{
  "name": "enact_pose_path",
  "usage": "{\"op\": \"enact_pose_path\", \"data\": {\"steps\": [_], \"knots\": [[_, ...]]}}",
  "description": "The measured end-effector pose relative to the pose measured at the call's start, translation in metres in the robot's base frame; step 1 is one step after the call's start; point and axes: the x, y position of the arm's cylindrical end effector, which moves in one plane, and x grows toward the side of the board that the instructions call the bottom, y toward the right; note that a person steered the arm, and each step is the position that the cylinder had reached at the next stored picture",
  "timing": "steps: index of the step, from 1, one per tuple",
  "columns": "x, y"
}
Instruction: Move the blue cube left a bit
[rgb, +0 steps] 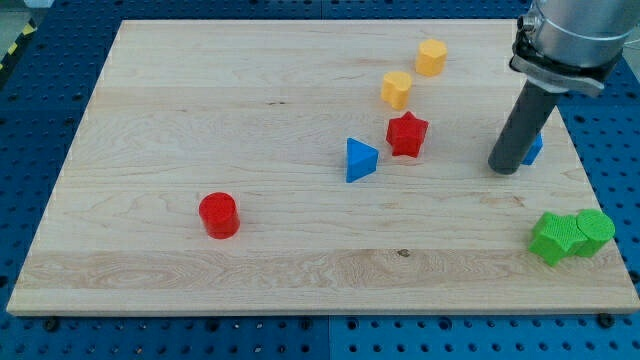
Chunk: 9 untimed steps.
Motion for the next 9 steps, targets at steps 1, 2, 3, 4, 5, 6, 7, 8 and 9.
{"op": "enact_pose_path", "data": {"steps": [1, 2, 3, 4, 5, 6, 7, 8, 9], "knots": [[-0.008, 0.002], [0.006, 0.006], [0.039, 0.031], [0.039, 0.060], [0.027, 0.068], [0.007, 0.066], [-0.012, 0.063], [-0.027, 0.062], [-0.029, 0.063]]}}
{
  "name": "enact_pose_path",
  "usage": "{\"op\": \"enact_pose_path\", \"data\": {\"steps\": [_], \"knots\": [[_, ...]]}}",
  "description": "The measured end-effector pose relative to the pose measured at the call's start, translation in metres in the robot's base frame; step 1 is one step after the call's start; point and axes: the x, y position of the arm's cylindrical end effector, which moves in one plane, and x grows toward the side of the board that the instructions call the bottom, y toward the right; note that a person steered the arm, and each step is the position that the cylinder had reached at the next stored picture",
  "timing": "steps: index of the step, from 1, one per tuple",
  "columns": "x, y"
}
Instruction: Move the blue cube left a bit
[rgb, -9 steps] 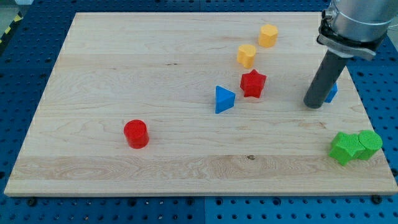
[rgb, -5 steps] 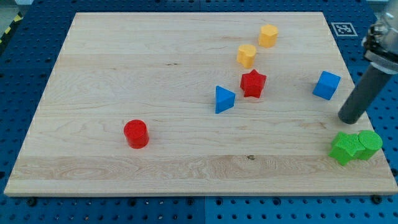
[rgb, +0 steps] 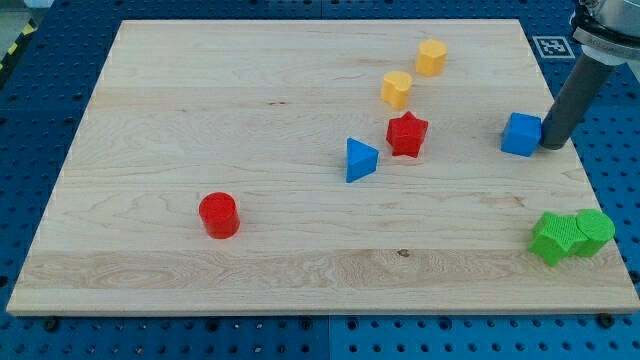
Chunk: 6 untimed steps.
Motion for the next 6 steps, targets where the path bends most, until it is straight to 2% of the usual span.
{"op": "enact_pose_path", "data": {"steps": [3, 6], "knots": [[0.000, 0.006], [0.026, -0.005]]}}
